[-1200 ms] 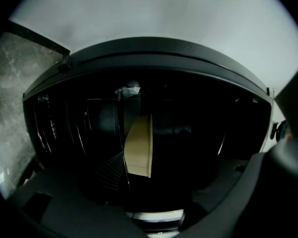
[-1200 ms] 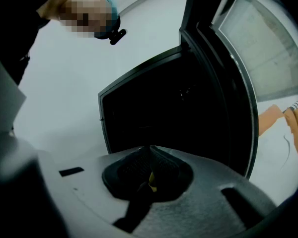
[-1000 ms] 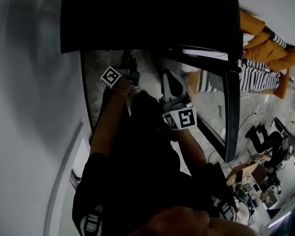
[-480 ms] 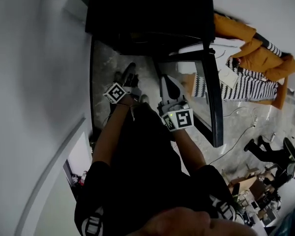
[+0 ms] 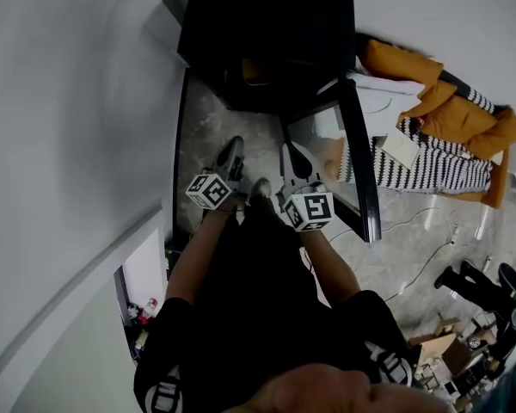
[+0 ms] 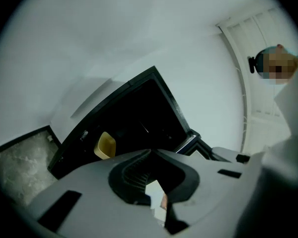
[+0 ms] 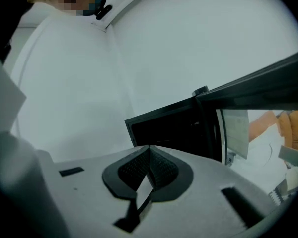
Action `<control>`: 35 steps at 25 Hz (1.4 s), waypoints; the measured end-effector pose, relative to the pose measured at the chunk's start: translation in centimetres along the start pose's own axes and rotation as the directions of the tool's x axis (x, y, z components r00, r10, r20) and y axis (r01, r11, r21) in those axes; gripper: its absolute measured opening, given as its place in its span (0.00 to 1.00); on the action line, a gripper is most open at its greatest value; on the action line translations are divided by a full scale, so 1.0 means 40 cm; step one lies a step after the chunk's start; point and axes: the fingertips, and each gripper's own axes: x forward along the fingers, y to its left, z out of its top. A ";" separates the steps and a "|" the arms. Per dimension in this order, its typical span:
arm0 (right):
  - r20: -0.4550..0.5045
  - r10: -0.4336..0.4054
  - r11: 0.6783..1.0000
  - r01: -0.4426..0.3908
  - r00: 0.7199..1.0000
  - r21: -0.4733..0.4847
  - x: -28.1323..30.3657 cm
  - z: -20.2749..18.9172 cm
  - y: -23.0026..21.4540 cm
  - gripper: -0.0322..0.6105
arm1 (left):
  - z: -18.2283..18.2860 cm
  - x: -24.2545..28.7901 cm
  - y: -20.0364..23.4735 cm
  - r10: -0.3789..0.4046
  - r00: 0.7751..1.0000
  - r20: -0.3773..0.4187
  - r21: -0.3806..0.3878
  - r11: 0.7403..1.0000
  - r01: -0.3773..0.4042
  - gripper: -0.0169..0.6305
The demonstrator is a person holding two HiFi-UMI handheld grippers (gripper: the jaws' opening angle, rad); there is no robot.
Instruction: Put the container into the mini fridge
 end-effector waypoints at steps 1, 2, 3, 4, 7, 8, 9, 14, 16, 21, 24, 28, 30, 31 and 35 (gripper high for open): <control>-0.003 -0.004 1.000 0.004 1.000 0.000 0.000 0.001 -0.001 0.05 | 0.003 -0.001 -0.023 -0.007 1.000 -0.010 0.037 0.999 0.007 0.03; -0.003 -0.008 1.000 0.008 1.000 0.001 -0.002 0.004 -0.001 0.05 | 0.007 -0.004 -0.046 -0.014 1.000 -0.021 0.075 0.997 0.016 0.03; -0.003 -0.013 1.000 0.013 1.000 0.002 -0.003 0.009 0.001 0.05 | 0.011 -0.008 -0.067 -0.020 0.999 -0.033 0.113 0.993 0.024 0.03; -0.003 -0.019 1.000 0.019 1.000 0.002 -0.006 0.015 0.005 0.05 | 0.017 -0.014 -0.085 -0.022 0.999 -0.045 0.150 0.988 0.028 0.03; -0.016 -0.035 0.999 0.035 0.999 0.001 -0.018 0.030 0.033 0.05 | 0.049 -0.050 -0.121 0.005 0.997 -0.072 0.274 0.962 0.015 0.03; -0.023 -0.039 0.999 0.039 0.999 0.002 -0.024 0.036 0.044 0.05 | 0.065 -0.063 -0.132 0.022 0.997 -0.076 0.318 0.948 0.003 0.03; -0.030 -0.042 0.999 0.043 0.999 0.005 -0.030 0.040 0.055 0.05 | 0.083 -0.077 -0.144 0.039 0.996 -0.076 0.360 0.933 -0.009 0.03; -0.051 -0.062 0.998 0.062 0.997 0.014 -0.063 0.045 0.118 0.05 | 0.175 -0.151 -0.198 0.066 0.997 -0.049 0.503 0.864 -0.033 0.03; -0.053 -0.071 0.997 0.072 0.996 0.022 -0.069 0.050 0.145 0.05 | 0.208 -0.181 -0.209 0.077 0.996 -0.044 0.536 0.843 -0.042 0.03; -0.052 -0.082 0.996 0.084 0.995 0.042 -0.083 0.066 0.205 0.05 | 0.269 -0.250 -0.233 0.098 0.995 -0.036 0.595 0.802 -0.057 0.03; -0.050 -0.081 0.996 0.082 0.995 0.038 -0.087 0.076 0.238 0.05 | 0.299 -0.282 -0.239 0.105 0.994 -0.021 0.602 0.795 -0.071 0.03; -0.042 -0.076 0.996 0.078 0.996 0.033 -0.101 0.085 0.272 0.05 | 0.324 -0.308 -0.267 0.084 0.996 -0.005 0.613 0.788 -0.063 0.03; -0.041 -0.075 0.996 0.076 0.996 0.037 -0.117 0.083 0.284 0.05 | 0.325 -0.320 -0.284 0.071 0.998 -0.003 0.617 0.785 -0.054 0.03; -0.040 -0.076 0.996 0.077 0.996 0.038 -0.124 0.082 0.288 0.05 | 0.325 -0.324 -0.292 0.065 0.998 -0.002 0.622 0.782 -0.050 0.03; -0.030 -0.090 0.995 0.091 0.996 0.039 -0.145 0.083 0.293 0.05 | 0.330 -0.334 -0.323 0.043 0.999 0.001 0.636 0.771 -0.034 0.03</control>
